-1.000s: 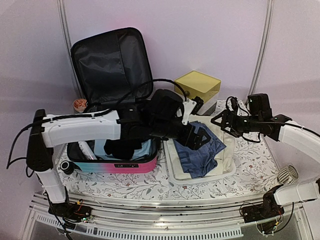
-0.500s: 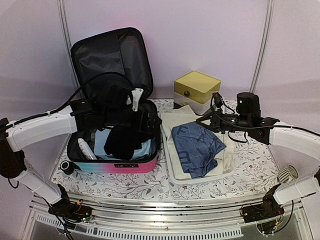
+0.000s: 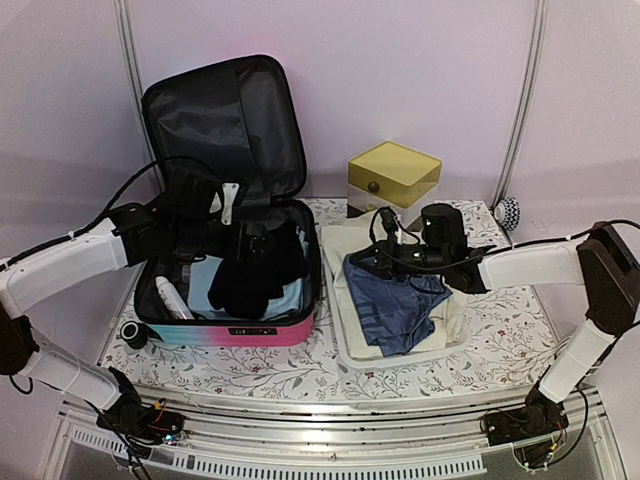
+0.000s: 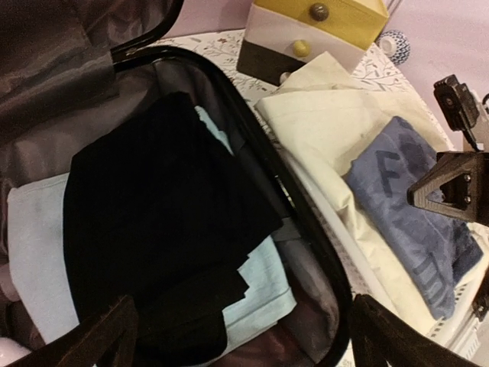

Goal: Open, take out, and arrange the luggage
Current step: Adjust the clothes in the bin.

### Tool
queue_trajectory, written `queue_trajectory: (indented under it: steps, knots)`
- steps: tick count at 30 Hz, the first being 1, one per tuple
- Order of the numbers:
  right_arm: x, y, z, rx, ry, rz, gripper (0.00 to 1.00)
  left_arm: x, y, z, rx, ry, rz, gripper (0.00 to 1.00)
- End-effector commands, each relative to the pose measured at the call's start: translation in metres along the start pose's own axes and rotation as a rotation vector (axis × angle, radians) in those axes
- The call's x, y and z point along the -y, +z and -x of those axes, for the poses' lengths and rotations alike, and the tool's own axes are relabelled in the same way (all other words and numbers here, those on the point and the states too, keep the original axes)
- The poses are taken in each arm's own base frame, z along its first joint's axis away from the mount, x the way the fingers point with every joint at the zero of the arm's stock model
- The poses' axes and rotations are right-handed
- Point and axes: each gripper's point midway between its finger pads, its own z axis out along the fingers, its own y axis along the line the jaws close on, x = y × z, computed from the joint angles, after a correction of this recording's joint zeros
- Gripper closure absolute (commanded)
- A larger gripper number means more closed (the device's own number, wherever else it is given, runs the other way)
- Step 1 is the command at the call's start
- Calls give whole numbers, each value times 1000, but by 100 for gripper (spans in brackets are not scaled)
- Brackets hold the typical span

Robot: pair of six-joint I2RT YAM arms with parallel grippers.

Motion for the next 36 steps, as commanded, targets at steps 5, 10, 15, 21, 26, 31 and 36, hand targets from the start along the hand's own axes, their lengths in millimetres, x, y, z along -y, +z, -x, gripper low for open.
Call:
queue_trajectory:
  steps: [5,10,15,21,26,31,36]
  knots:
    - [78,18,-10,-6,164,-5,98,-44,11,-34,-88,-33,121,2]
    - [72,11,-12,-12,192,25,98,-52,7,-38,-96,-39,161,2]
    - [21,-14,14,45,133,74,97,-53,0,-32,-69,-40,165,2]
    - [-54,-51,53,124,108,140,88,-63,-7,-28,-62,-53,205,2]
    - [-102,-81,108,241,127,37,21,-76,-16,-23,-57,-79,258,2]
    - [-134,-115,162,405,218,-16,1,-89,-29,-22,-58,-114,303,2]
    - [-141,-129,191,539,388,-5,1,-98,-37,-19,-60,-124,339,2]
